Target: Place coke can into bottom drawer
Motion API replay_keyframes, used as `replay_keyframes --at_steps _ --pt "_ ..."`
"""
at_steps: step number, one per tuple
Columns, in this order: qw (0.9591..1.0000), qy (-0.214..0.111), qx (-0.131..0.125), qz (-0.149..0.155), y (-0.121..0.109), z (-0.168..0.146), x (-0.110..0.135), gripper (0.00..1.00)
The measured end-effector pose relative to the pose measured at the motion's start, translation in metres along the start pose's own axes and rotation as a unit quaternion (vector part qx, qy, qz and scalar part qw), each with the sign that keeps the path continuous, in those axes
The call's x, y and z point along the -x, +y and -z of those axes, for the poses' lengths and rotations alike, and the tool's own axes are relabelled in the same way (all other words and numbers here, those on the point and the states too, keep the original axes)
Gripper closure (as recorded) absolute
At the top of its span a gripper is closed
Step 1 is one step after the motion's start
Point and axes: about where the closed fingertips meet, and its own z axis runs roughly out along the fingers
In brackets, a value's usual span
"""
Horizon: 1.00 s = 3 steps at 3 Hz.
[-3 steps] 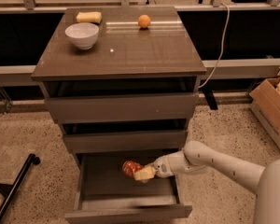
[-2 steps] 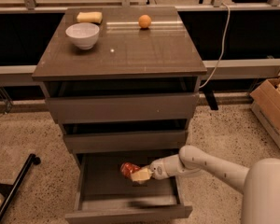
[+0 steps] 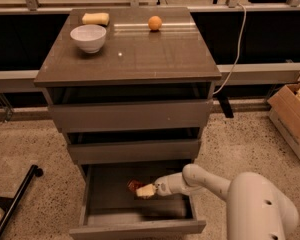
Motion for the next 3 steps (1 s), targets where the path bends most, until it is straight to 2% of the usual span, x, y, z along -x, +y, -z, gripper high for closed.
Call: replay_keyframes --at_steps 1,2,3 --pt "0.9994 0.005 -0.009 -0.032 -0.034 -0.027 -0.015 0.82" --pt "0.9979 0.004 -0.027 -0.059 -0.062 -0.044 -0.027 0.53" --pt "0.9941 0.03 -0.082 -0.065 -0.073 -0.053 -0.035 0.29"
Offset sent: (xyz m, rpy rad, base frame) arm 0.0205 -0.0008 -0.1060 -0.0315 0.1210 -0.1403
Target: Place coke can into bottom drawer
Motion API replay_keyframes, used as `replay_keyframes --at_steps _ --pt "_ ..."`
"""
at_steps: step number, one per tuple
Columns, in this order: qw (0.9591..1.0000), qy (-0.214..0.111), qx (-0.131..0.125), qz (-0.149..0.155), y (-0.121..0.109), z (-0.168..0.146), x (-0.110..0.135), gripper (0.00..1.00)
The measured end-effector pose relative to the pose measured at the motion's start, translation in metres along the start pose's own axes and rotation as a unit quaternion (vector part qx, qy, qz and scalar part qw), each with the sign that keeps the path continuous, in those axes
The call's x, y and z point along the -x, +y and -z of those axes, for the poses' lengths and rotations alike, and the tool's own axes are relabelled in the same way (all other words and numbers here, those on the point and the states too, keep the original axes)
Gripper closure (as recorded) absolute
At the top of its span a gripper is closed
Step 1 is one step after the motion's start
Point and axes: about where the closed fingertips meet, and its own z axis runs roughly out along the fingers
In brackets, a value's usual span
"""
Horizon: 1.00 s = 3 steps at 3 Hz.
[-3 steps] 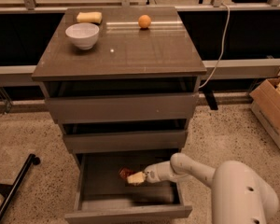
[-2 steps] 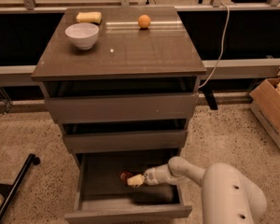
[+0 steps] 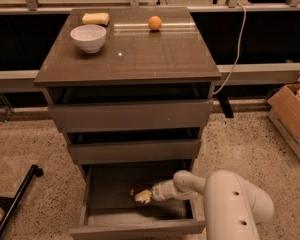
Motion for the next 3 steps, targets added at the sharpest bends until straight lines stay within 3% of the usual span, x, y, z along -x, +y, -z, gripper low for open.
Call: replay_keyframes --at_steps 1,3 --pt "0.9995 0.001 -0.03 -0.013 -0.0015 -0.0059 -0.01 0.05" --pt "0.9994 0.0 -0.032 -0.014 -0.002 -0.0077 -0.0114 0.0"
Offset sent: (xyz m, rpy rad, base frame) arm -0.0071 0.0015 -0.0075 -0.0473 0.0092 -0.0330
